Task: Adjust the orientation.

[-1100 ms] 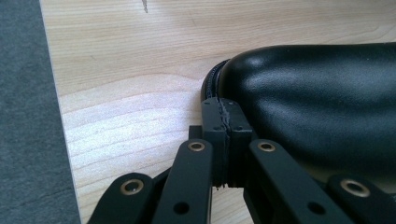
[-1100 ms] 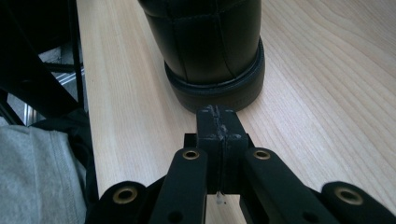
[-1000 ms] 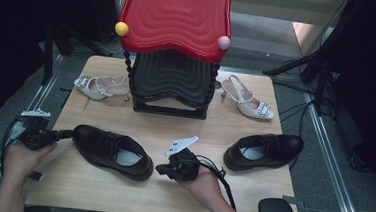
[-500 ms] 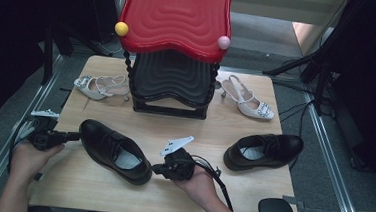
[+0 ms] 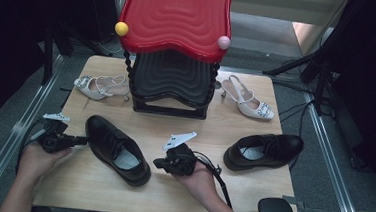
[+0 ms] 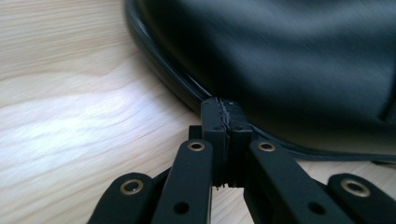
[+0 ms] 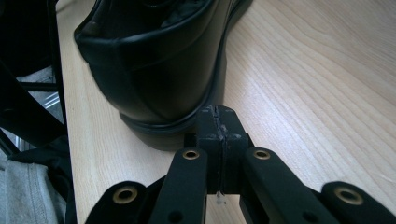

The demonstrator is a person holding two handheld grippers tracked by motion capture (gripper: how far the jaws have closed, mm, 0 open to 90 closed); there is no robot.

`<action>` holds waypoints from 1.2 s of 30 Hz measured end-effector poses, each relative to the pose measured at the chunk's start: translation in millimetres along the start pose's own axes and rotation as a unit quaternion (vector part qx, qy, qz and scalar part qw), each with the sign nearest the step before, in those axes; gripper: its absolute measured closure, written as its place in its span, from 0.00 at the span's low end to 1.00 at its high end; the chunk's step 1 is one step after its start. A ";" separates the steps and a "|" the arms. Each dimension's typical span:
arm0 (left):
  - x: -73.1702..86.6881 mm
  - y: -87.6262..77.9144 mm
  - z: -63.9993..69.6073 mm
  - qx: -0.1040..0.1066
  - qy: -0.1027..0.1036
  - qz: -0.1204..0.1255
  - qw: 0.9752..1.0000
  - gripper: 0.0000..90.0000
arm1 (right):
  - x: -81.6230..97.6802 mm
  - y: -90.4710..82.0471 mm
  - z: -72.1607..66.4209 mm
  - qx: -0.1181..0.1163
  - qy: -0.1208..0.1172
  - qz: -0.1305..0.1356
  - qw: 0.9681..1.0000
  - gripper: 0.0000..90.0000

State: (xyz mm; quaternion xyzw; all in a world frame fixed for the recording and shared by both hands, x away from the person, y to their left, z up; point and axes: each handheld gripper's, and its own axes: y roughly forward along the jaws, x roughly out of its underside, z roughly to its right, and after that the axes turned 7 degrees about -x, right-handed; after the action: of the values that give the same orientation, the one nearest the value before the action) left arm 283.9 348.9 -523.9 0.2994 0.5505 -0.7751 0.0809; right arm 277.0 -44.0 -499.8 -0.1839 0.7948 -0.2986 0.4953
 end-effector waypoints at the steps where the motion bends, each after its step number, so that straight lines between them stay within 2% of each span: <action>1: -0.5 1.1 1.7 0.004 0.003 0.000 1.000 1.00 | 0.1 -1.0 0.9 0.002 0.001 0.003 1.000 1.00; 3: -3.4 4.3 6.4 0.009 0.008 0.001 1.000 1.00 | -0.2 -2.2 3.8 0.006 0.009 0.007 1.000 1.00; 7: -6.3 6.8 12.2 0.025 0.005 0.010 1.000 1.00 | -2.3 -1.0 7.7 0.014 0.012 0.010 1.000 1.00; 10: -8.4 7.9 18.3 0.025 0.008 0.012 1.000 1.00 | -6.0 3.1 11.7 0.016 0.023 0.010 1.000 1.00; 12: -7.9 7.8 21.7 0.027 0.014 0.011 0.999 1.00 | -9.2 8.8 12.9 0.012 0.029 0.010 0.999 1.00; 14: -5.6 7.0 23.4 0.037 0.016 0.008 0.999 1.00 | -16.4 18.3 11.1 0.015 0.021 0.009 1.000 1.00; 18: -5.3 7.4 24.4 0.038 0.017 0.006 0.999 1.00 | -25.5 28.9 11.4 0.016 0.022 0.010 1.000 1.00; 21: -4.8 7.2 26.4 0.042 0.017 0.003 0.999 1.00 | -35.7 43.2 11.2 -0.005 0.033 0.012 0.999 1.00; 23: -3.9 6.6 28.3 0.046 0.021 0.002 0.999 1.00 | -38.0 46.6 9.0 0.002 0.027 0.007 1.000 1.00; 24: -3.9 6.6 28.3 0.046 0.021 0.002 0.999 1.00 | -38.3 46.4 9.2 0.000 0.030 0.005 1.000 1.00; 26: -3.4 6.8 32.4 0.060 0.022 0.000 0.998 1.00 | -38.0 45.6 10.1 -0.003 0.033 0.003 0.999 1.00; 28: -4.2 8.7 38.5 0.060 0.034 -0.006 0.998 1.00 | -35.5 43.2 8.9 -0.015 0.036 -0.003 0.999 1.00; 36: -8.1 15.1 56.4 0.068 0.062 -0.025 0.995 1.00 | -27.6 38.5 -0.1 -0.017 0.036 -0.009 0.999 1.00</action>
State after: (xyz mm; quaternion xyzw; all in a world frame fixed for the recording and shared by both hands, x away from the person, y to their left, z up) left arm 276.1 290.6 -519.5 0.3381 0.5081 -0.7921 0.0065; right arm 289.2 1.3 -506.3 -0.1886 0.8155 -0.2961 0.4602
